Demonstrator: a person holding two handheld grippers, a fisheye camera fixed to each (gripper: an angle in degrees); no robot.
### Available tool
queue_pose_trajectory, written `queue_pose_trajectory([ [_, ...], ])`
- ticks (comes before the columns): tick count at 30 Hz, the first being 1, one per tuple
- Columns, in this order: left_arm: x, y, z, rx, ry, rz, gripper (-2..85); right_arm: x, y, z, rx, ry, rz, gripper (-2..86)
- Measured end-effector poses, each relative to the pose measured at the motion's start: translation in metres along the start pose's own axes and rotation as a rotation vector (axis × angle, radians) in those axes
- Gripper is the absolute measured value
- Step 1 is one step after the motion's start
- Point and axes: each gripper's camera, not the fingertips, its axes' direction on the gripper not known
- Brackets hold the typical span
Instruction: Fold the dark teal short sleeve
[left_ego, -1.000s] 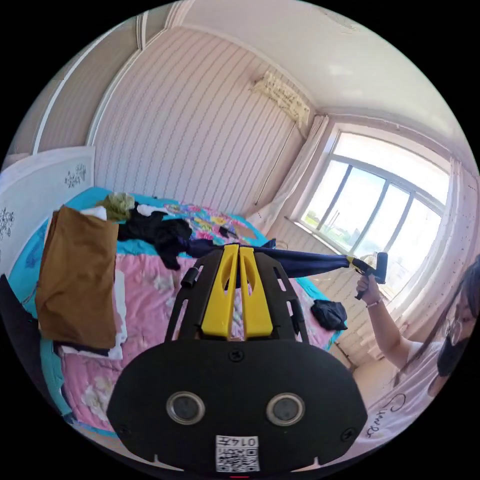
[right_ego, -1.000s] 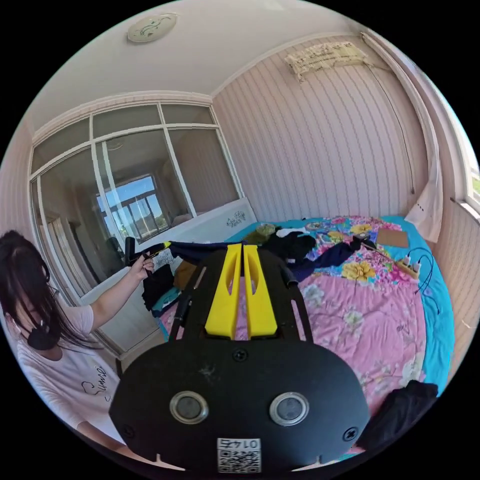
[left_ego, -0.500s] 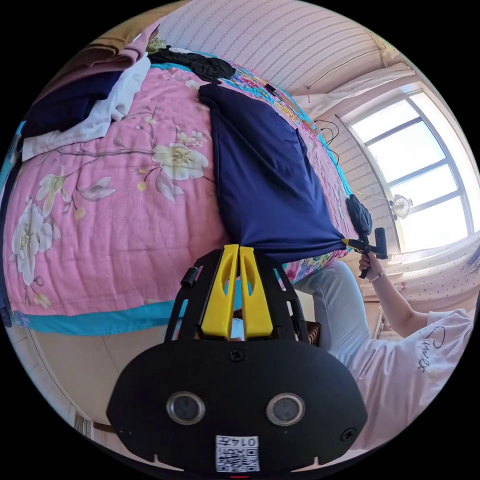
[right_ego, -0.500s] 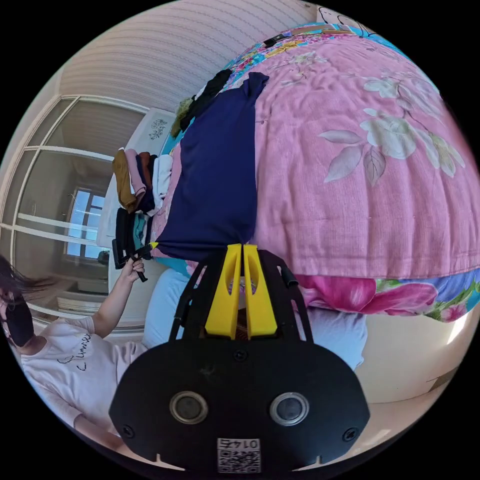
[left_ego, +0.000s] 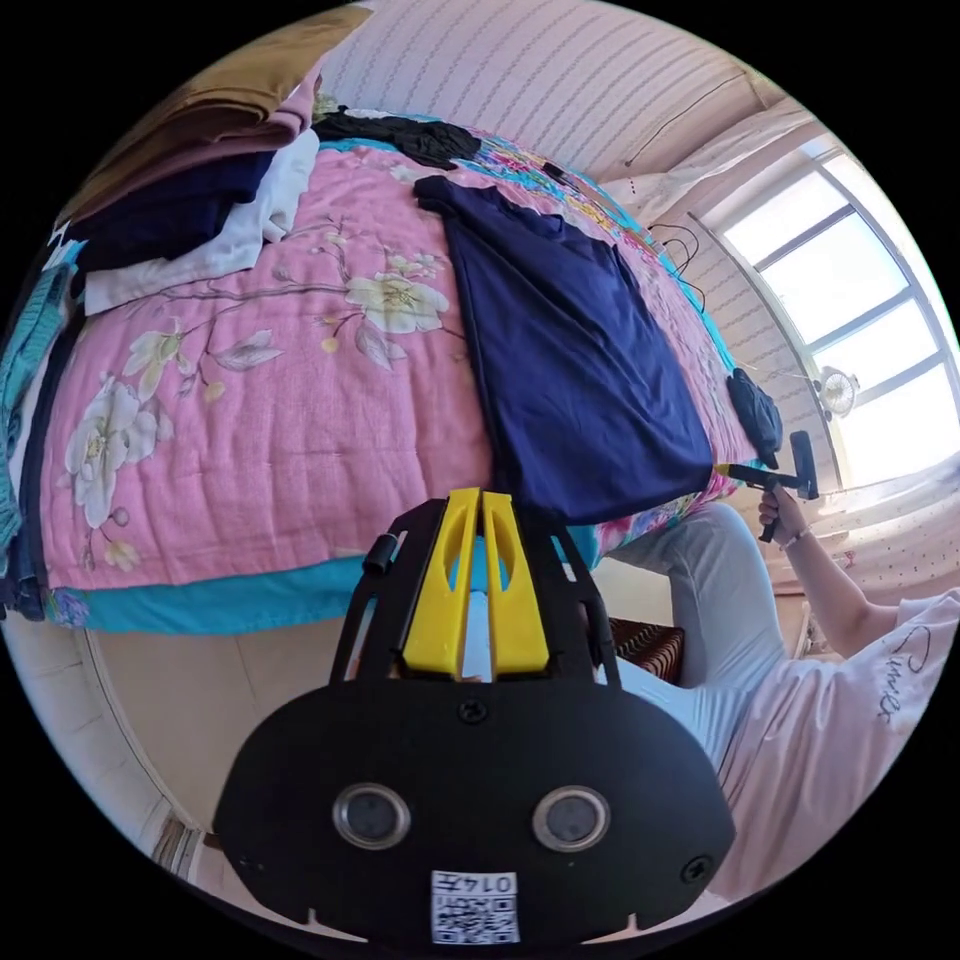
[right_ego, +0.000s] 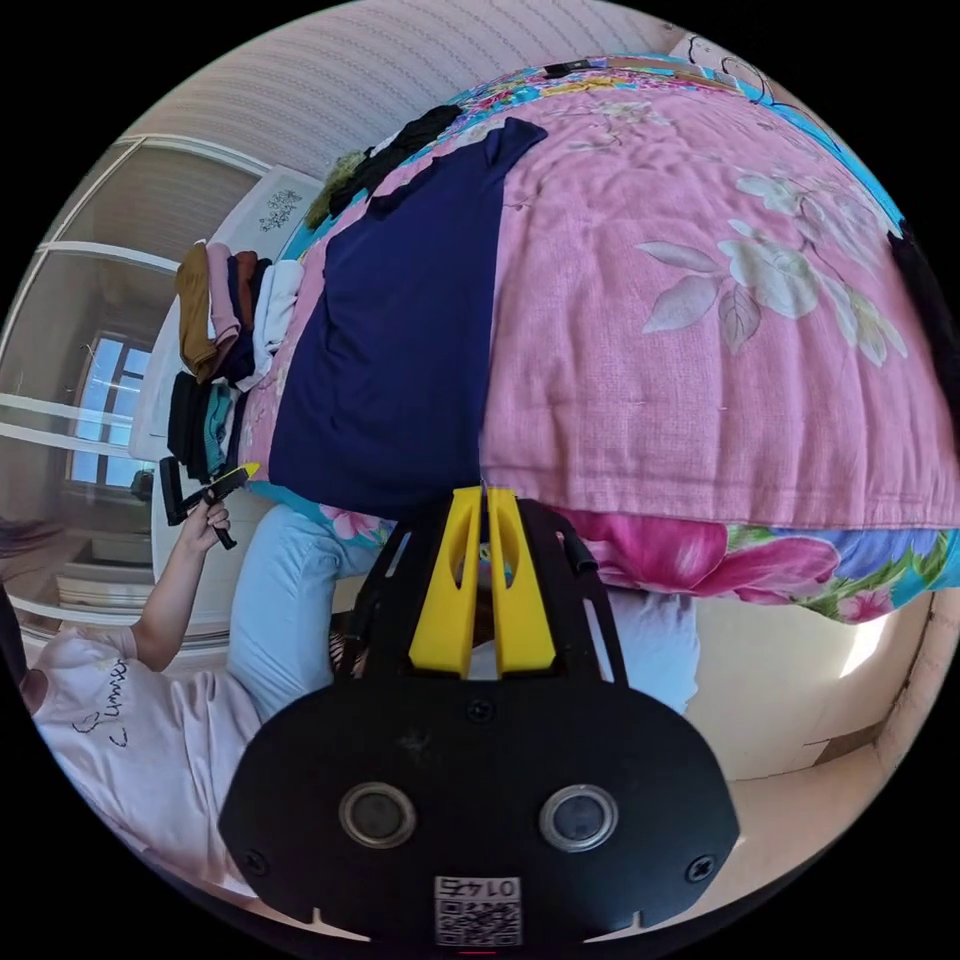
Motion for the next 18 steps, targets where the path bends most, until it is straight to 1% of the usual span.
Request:
queue_pose_trajectory([
  [4,0.018,-0.014,0.019,-0.071,0.000,0.053,5.1,0.002,-0.006,0.011,-0.035,0.014,-0.014,7.1],
  [6,0.033,-0.030,0.035,-0.099,-0.023,0.087,4.5,0.006,-0.011,0.023,-0.068,0.018,-0.008,8.0],
  [8,0.043,-0.041,0.043,-0.113,-0.057,0.117,2.2,0.011,-0.019,0.034,-0.109,0.012,0.003,7.5],
  [9,0.047,-0.045,0.044,-0.119,-0.069,0.135,1.3,0.014,-0.024,0.039,-0.128,0.007,0.008,5.9],
  [10,0.054,-0.050,0.044,-0.124,-0.088,0.160,0.4,0.017,-0.028,0.038,-0.131,0.003,0.011,3.2],
  [13,0.066,-0.057,0.033,-0.151,-0.071,0.178,-0.7,0.022,-0.032,0.024,-0.108,-0.029,-0.005,1.3],
  [18,0.061,-0.059,0.014,-0.224,0.030,0.059,-1.0,0.035,-0.034,0.012,-0.193,-0.053,-0.016,0.4],
])
